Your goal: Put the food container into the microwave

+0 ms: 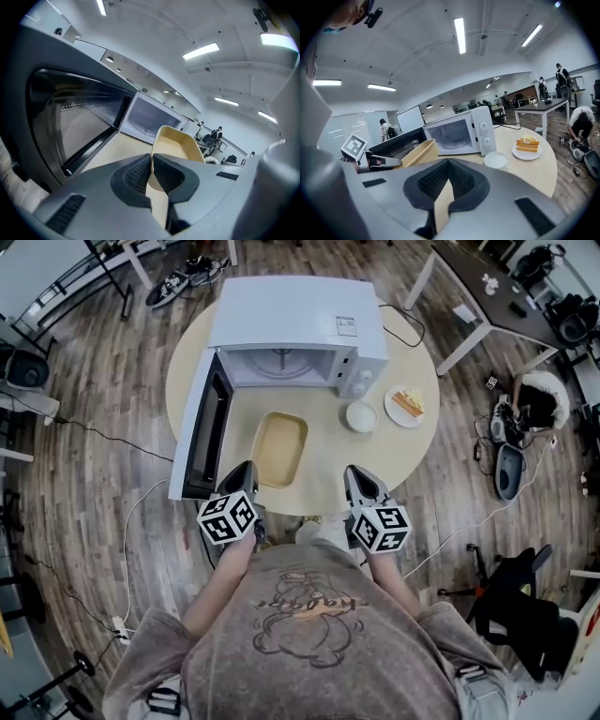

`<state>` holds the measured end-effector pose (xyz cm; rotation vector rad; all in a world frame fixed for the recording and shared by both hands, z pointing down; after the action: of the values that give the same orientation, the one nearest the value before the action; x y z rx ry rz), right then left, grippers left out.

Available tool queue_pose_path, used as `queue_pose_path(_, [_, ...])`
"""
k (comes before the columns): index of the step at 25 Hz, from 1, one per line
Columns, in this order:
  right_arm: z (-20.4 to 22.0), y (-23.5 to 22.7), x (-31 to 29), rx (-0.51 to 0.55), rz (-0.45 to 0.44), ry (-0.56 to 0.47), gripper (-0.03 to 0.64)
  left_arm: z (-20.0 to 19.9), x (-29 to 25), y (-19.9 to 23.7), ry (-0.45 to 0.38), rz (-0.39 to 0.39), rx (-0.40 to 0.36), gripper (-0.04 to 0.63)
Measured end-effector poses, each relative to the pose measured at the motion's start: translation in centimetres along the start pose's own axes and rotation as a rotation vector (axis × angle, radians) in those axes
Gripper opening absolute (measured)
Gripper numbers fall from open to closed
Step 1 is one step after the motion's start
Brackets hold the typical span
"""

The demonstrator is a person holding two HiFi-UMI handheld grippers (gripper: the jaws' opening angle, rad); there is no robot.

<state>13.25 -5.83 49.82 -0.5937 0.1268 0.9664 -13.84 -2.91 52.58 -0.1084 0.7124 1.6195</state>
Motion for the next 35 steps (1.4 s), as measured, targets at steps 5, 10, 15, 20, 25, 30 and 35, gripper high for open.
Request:
queue_pose_path(5, [-2.3, -2.3, -2.5, 0.026, -0.067, 0.026, 0.002, -0.8, -2.3, -0.7, -0.025, -0.061, 0.033, 0.043])
queue_pose_path(10, [-3.5, -3.5, -4.8, 0.031, -0.116, 0.045, 0.002, -1.9, -3.8, -0.6, -0.051, -0.107, 0.053, 0.043])
queue_pose_path(15, [-4.1, -3.4, -6.8, 0.033, -0.126, 0.048, 0.002, -3.0, -5.3, -0.2, -0.059, -0.116, 0.052, 0.043])
queue_pose_path(20, [-5.2, -3.3, -8.2, 0.016, -0.098, 0.029, 0.002, -4.5, -6.7, 0.3, -0.047, -0.1, 0.022, 0.043])
queue_pose_path(25, [-5.9, -3.1, -9.0, 0.014, -0.084, 0.015, 0.002, -5.2, -8.6, 1.1, -0.034, -0.093, 0.033, 0.043])
queue_pose_path(30, [-6.3, -3.6, -9.2, 0.014, -0.063, 0.007, 0.002, -5.7, -10.9, 1.6, -0.03, -0.088, 0.046, 0.043])
queue_pose_path(35, [-6.6, -4.1, -9.0, 0.005, -0.037, 0.0, 0.002, -6.6, -13.3, 2.0, -0.027, -0.084, 0.044, 0.043])
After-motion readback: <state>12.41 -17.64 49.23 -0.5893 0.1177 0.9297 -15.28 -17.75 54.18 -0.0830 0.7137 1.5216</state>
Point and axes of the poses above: the fingertips, and each gripper's own axes: x backward along the fingers, y to its left, z out of its underside, the point moved 5 cm from there along x, backward along the fingers, and after that the axes turned 7 degrees about -x, right-handed, at the moved point
